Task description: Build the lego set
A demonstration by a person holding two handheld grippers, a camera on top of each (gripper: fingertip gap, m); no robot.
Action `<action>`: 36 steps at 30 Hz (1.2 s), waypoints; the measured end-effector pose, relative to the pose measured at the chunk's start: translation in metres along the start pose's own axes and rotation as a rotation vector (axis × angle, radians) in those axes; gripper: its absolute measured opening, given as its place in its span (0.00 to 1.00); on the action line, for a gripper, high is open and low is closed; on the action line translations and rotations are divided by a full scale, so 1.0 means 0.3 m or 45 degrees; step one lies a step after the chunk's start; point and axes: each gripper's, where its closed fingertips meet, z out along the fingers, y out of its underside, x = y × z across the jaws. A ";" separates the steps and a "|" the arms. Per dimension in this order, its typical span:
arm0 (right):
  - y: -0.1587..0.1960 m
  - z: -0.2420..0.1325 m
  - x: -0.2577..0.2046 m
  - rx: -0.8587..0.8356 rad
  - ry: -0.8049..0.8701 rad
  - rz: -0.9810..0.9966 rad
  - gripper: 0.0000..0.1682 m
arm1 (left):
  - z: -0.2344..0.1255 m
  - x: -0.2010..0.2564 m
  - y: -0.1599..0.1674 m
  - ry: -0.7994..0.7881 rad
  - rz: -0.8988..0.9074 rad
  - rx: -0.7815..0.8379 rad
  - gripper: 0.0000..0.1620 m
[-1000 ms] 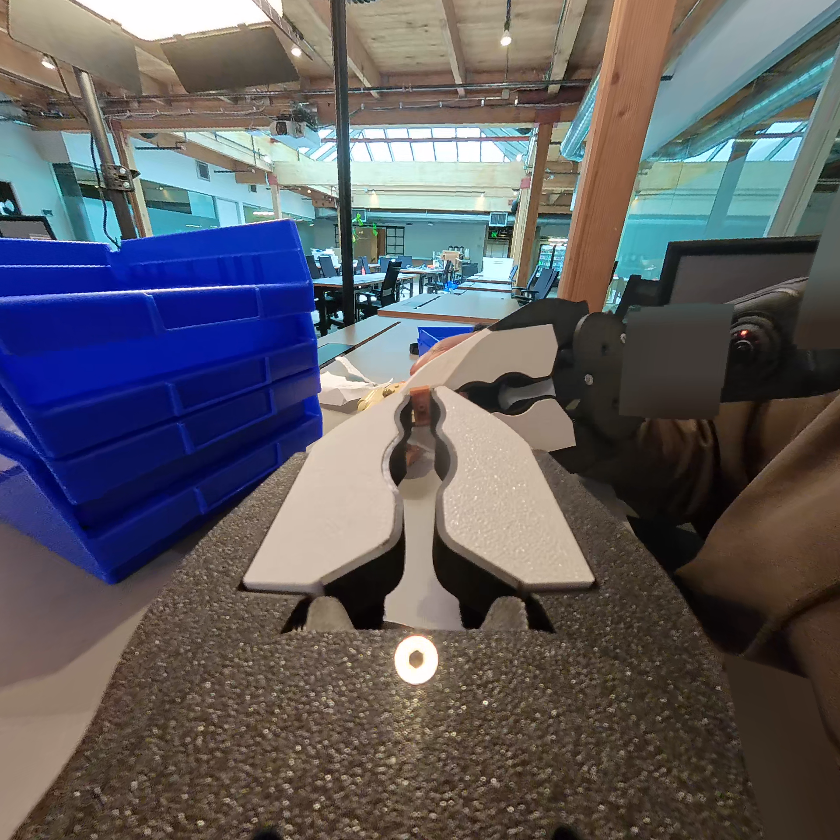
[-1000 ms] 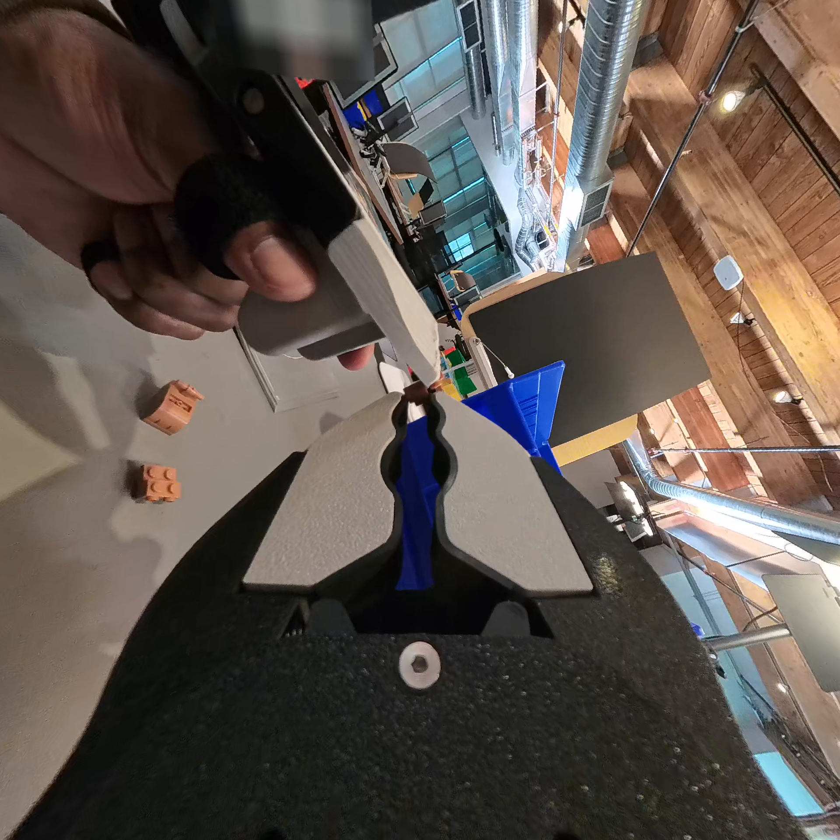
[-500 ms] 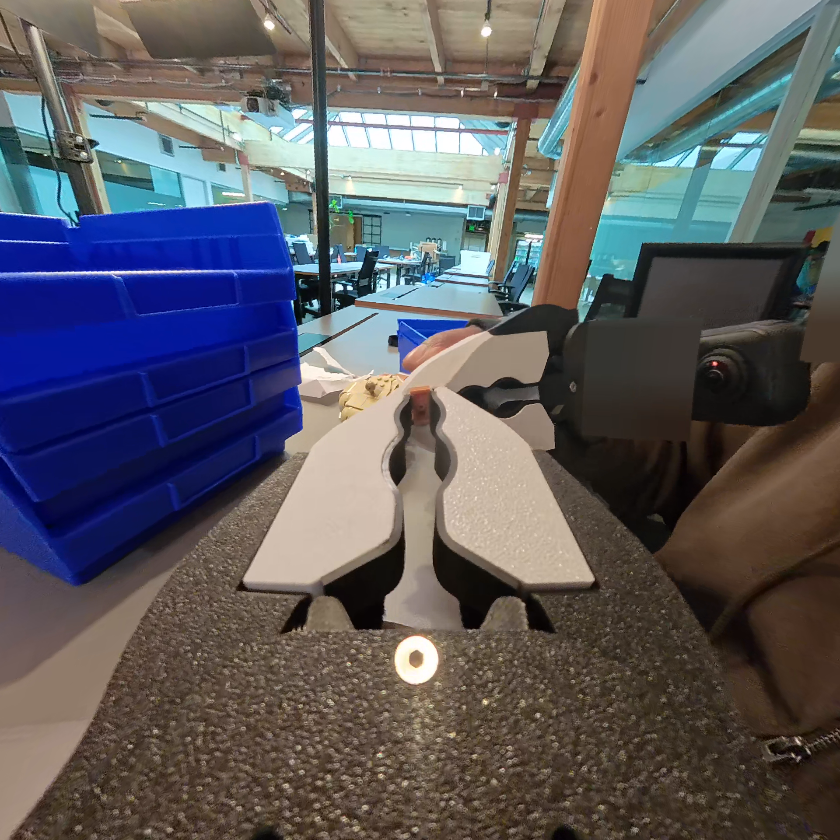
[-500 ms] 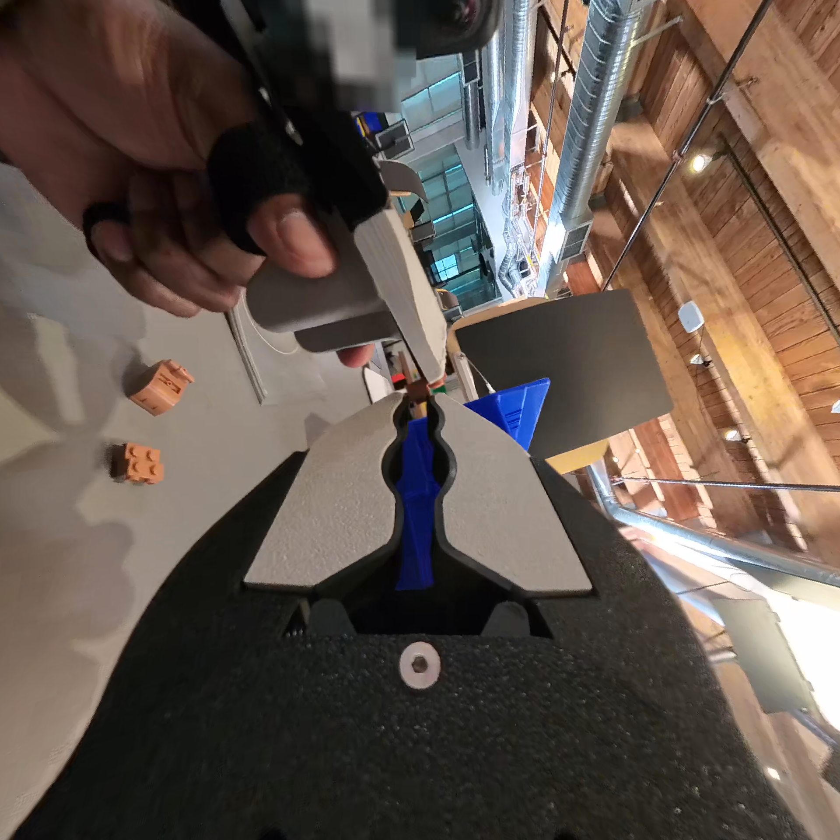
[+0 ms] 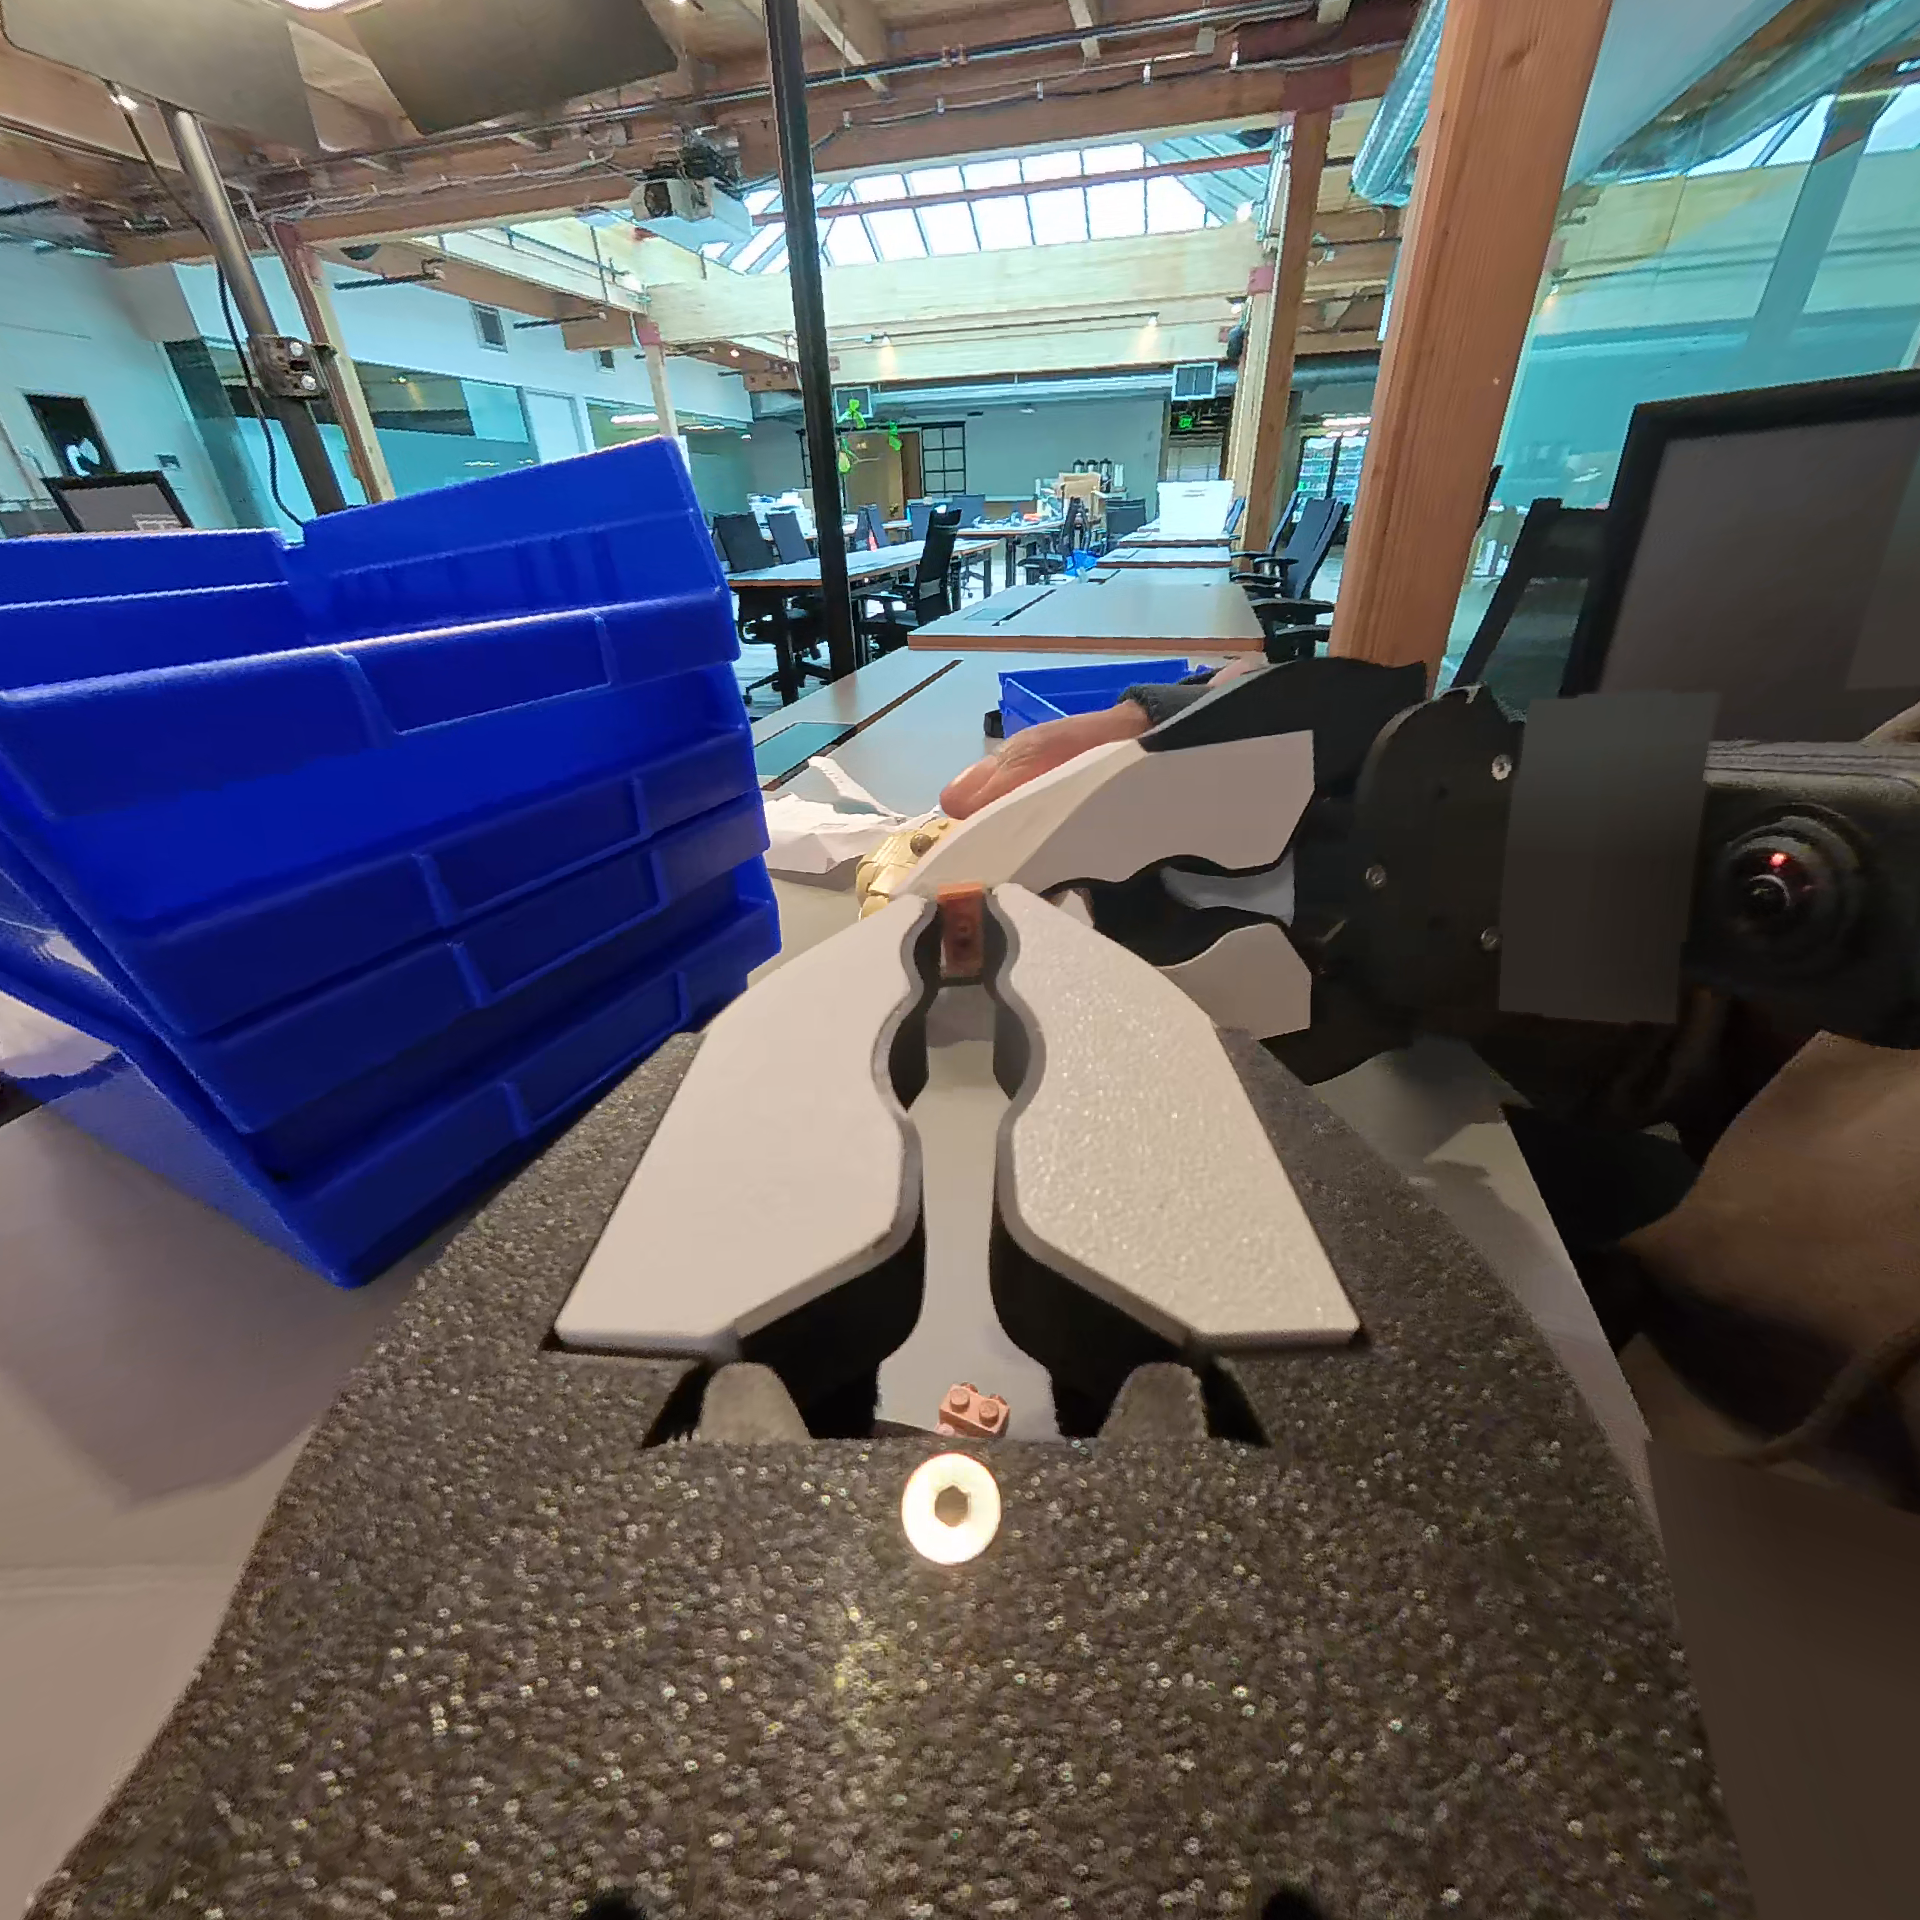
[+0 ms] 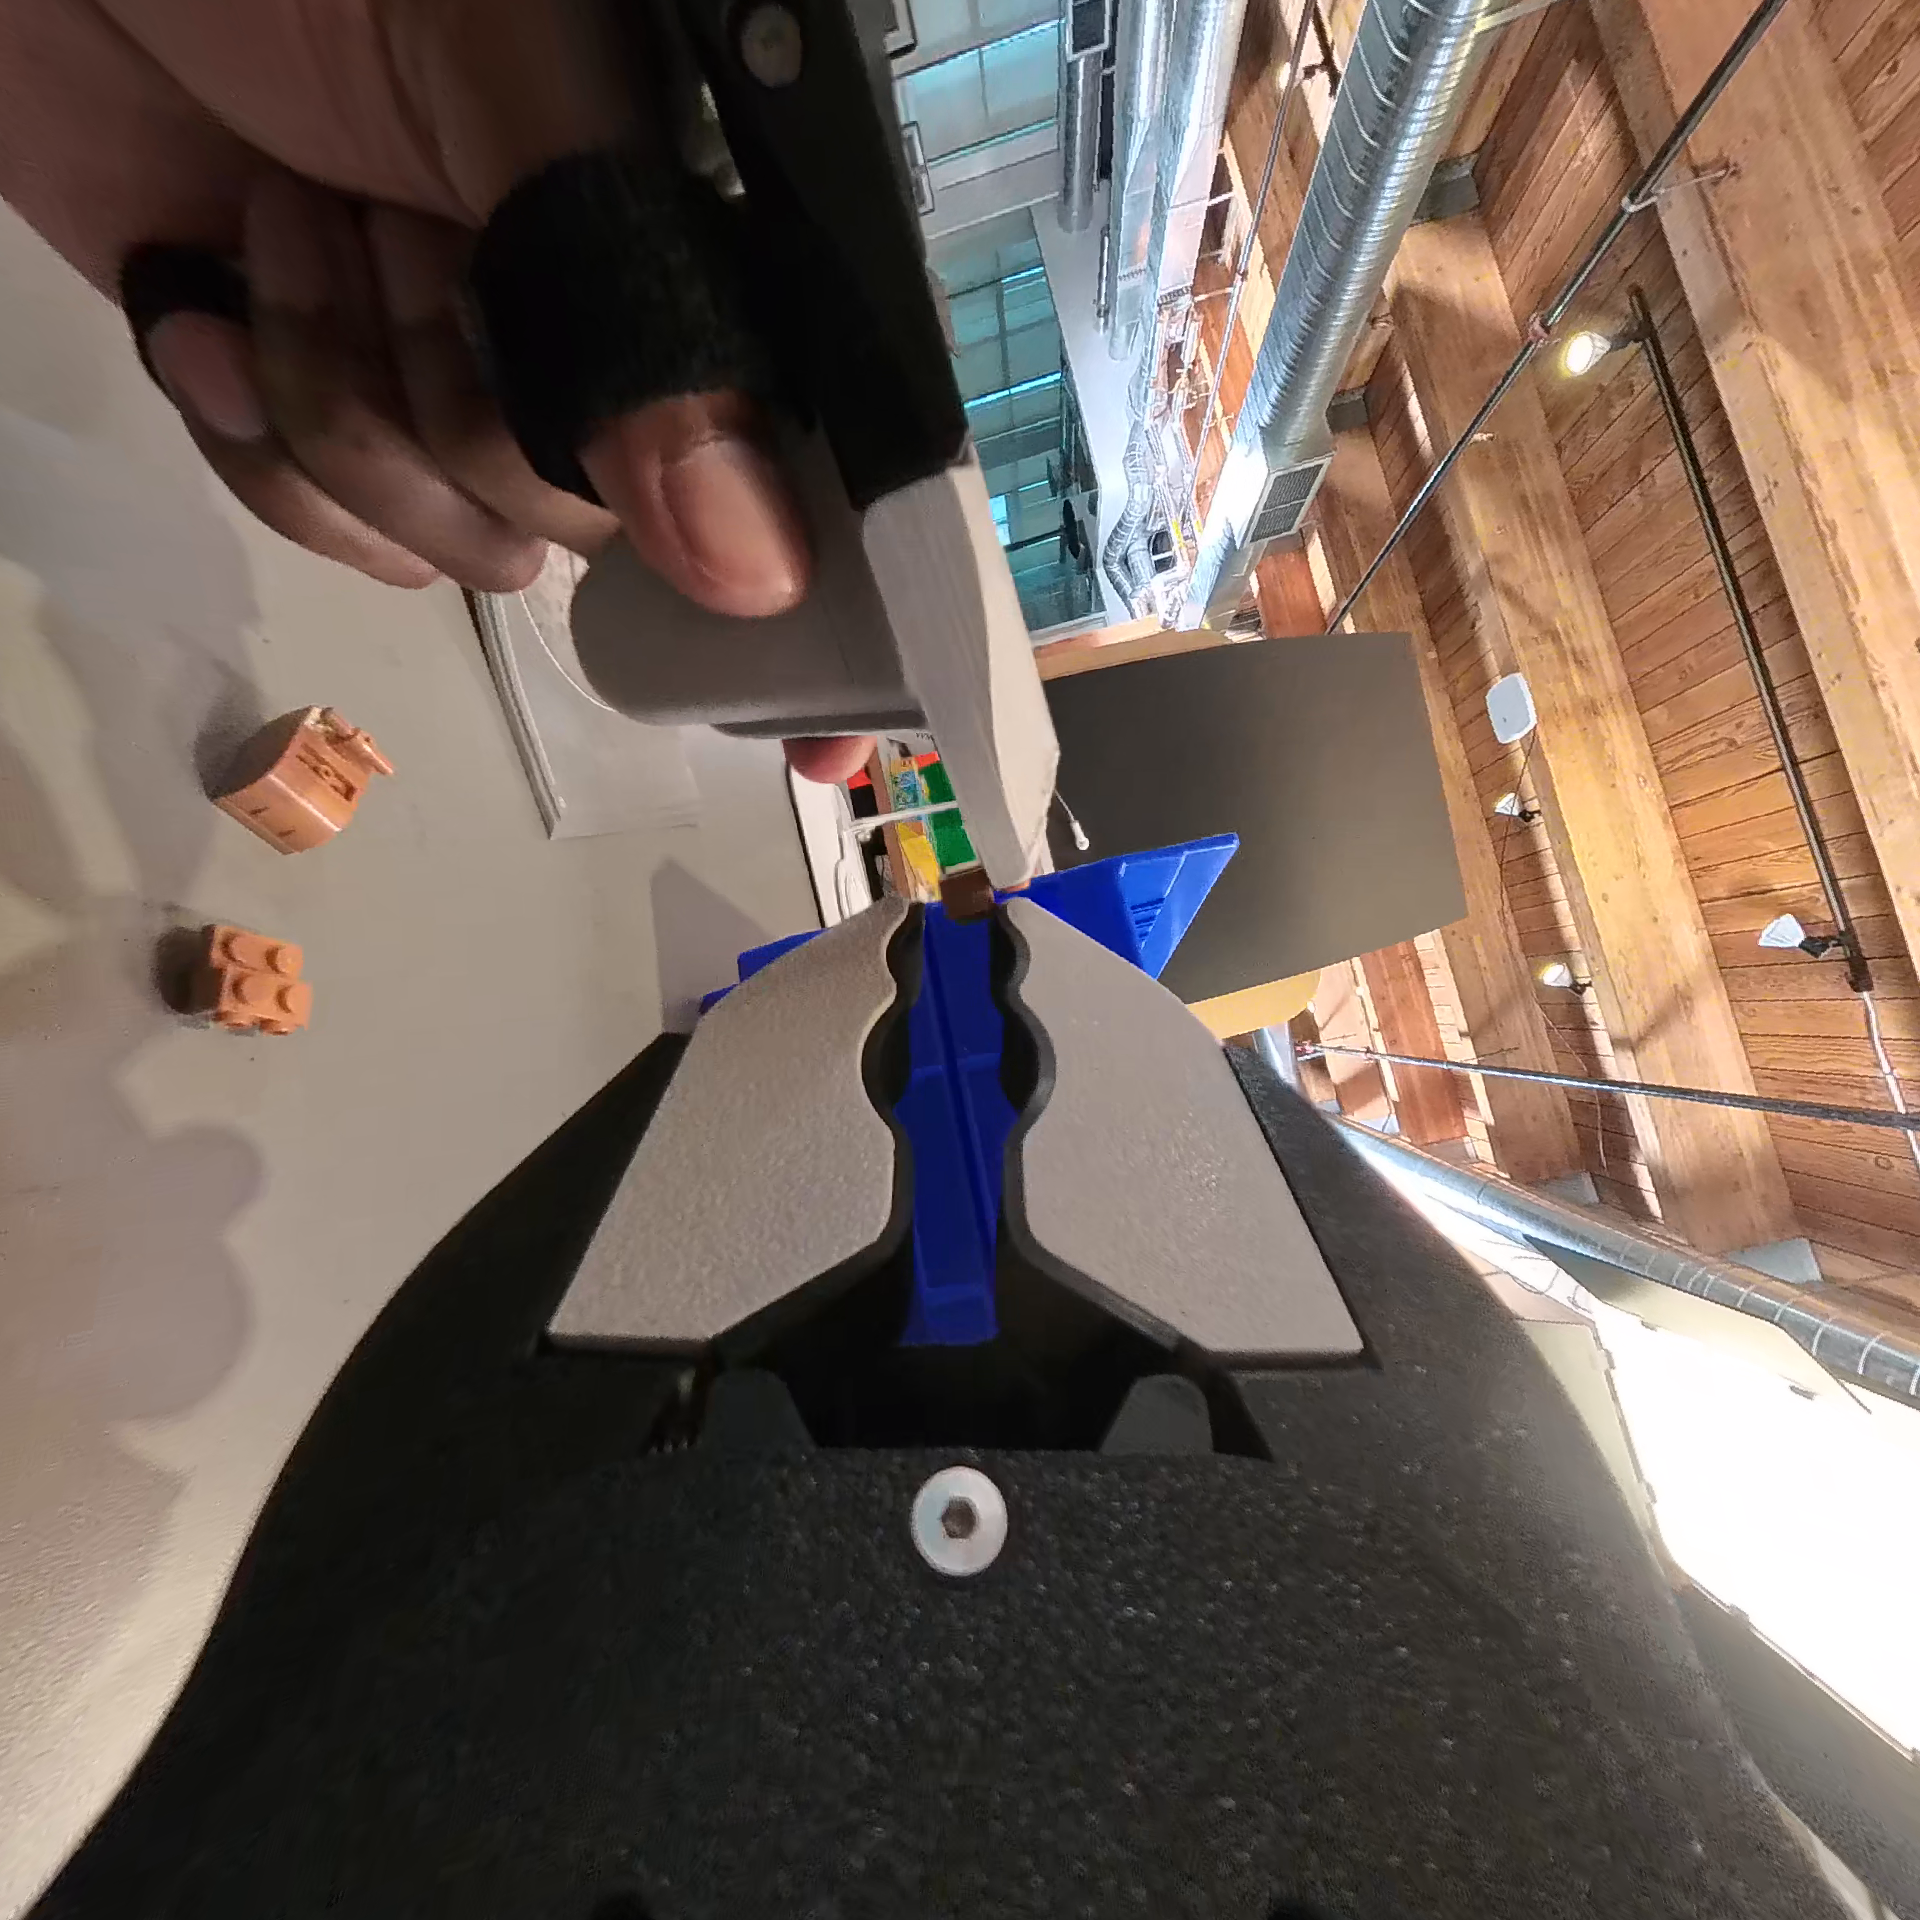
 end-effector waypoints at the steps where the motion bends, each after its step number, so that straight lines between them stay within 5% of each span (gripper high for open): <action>1: 0.001 0.000 -0.001 -0.003 0.001 -0.006 0.07 | 0.000 -0.001 0.000 -0.003 0.004 -0.002 0.05; 20: 0.023 0.009 -0.009 -0.074 0.014 -0.048 0.08 | 0.012 0.010 0.011 -0.040 0.074 -0.043 0.05; 36: 0.020 -0.002 0.029 -0.096 -0.001 0.308 0.04 | 0.018 0.014 -0.037 -0.031 -0.051 0.146 0.04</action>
